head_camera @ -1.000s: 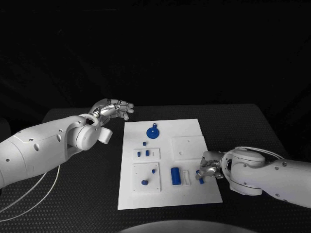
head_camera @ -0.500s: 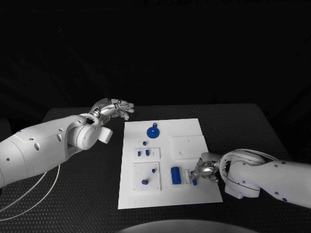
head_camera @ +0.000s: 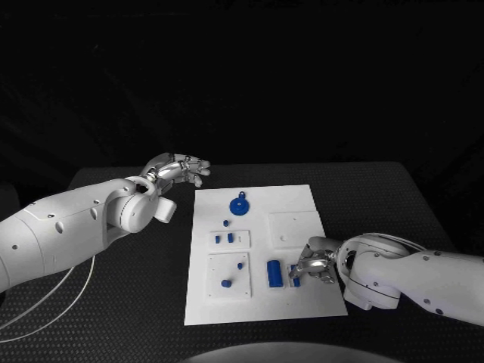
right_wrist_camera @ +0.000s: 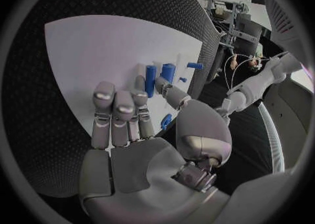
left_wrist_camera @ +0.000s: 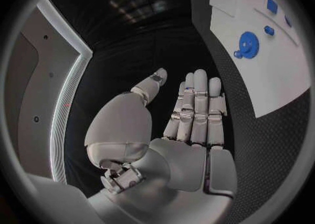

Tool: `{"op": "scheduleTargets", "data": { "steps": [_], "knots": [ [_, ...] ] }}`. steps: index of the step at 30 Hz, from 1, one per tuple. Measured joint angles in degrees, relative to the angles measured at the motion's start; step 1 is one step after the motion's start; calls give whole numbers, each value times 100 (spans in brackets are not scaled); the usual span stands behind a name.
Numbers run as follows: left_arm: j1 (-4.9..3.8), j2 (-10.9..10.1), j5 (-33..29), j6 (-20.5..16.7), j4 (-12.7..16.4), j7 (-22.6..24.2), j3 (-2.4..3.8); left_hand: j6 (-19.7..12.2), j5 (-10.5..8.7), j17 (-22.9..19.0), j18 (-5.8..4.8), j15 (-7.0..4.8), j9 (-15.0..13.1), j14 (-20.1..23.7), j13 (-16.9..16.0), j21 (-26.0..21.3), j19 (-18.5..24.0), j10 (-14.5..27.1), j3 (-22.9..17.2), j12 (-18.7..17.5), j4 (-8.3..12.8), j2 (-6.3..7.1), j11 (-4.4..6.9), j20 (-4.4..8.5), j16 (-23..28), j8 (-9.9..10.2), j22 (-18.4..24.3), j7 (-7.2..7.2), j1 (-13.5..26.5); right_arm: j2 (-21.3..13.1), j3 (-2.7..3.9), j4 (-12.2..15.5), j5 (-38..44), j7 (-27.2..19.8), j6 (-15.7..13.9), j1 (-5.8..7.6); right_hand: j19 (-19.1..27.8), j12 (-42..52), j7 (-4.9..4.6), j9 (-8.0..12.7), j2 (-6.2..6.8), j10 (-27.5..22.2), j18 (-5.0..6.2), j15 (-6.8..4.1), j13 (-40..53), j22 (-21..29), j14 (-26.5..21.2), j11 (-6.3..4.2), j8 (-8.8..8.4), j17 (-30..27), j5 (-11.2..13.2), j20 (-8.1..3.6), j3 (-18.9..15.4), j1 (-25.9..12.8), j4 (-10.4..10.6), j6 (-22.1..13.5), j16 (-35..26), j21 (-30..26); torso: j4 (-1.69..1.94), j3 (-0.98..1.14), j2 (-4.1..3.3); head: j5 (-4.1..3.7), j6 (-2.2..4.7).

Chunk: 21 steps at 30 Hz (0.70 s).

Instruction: Assemble the parts on the task board

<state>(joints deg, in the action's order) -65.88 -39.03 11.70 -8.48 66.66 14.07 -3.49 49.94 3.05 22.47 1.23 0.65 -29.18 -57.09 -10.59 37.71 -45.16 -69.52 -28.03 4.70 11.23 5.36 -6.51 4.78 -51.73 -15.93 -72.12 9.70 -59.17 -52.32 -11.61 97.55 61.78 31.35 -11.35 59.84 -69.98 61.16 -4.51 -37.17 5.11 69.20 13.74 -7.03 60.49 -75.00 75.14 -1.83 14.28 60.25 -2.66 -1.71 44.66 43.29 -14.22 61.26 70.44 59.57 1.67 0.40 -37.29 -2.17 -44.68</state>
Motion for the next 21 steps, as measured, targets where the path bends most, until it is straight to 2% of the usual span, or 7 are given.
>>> {"op": "scheduleTargets", "data": {
  "steps": [10,13,21],
  "knots": [
    [0,3,0,8,-2,-5,0,0,0,-1,-30,0,0,0,0,-23,0,0,6,0,-5,0,0,0,1,0,-5,0,0,77,7,-25,9,-35,-25,3,0,0,8,5,0,0,3,-19,-1,0,20,0,0,-1,0,0,0,0,0,7,0,0,1,-2,0,31,-5],
    [0,4,0,9,-2,-6,0,0,0,1,17,0,0,0,0,-23,0,0,6,0,-5,0,0,0,1,0,-5,0,0,88,7,-51,25,-35,-2,3,0,0,10,11,0,0,5,-22,-1,0,22,0,1,-1,0,0,0,0,0,9,0,0,1,-5,0,36,-5],
    [0,2,0,13,0,-9,0,0,0,5,41,0,5,0,0,-23,0,19,6,0,-5,0,19,0,1,0,-9,0,0,90,8,-72,105,5,89,5,0,0,15,8,104,0,8,-21,7,0,22,0,1,-1,0,0,-37,-104,-28,14,0,0,0,-6,0,49,-14]
  ]
}}
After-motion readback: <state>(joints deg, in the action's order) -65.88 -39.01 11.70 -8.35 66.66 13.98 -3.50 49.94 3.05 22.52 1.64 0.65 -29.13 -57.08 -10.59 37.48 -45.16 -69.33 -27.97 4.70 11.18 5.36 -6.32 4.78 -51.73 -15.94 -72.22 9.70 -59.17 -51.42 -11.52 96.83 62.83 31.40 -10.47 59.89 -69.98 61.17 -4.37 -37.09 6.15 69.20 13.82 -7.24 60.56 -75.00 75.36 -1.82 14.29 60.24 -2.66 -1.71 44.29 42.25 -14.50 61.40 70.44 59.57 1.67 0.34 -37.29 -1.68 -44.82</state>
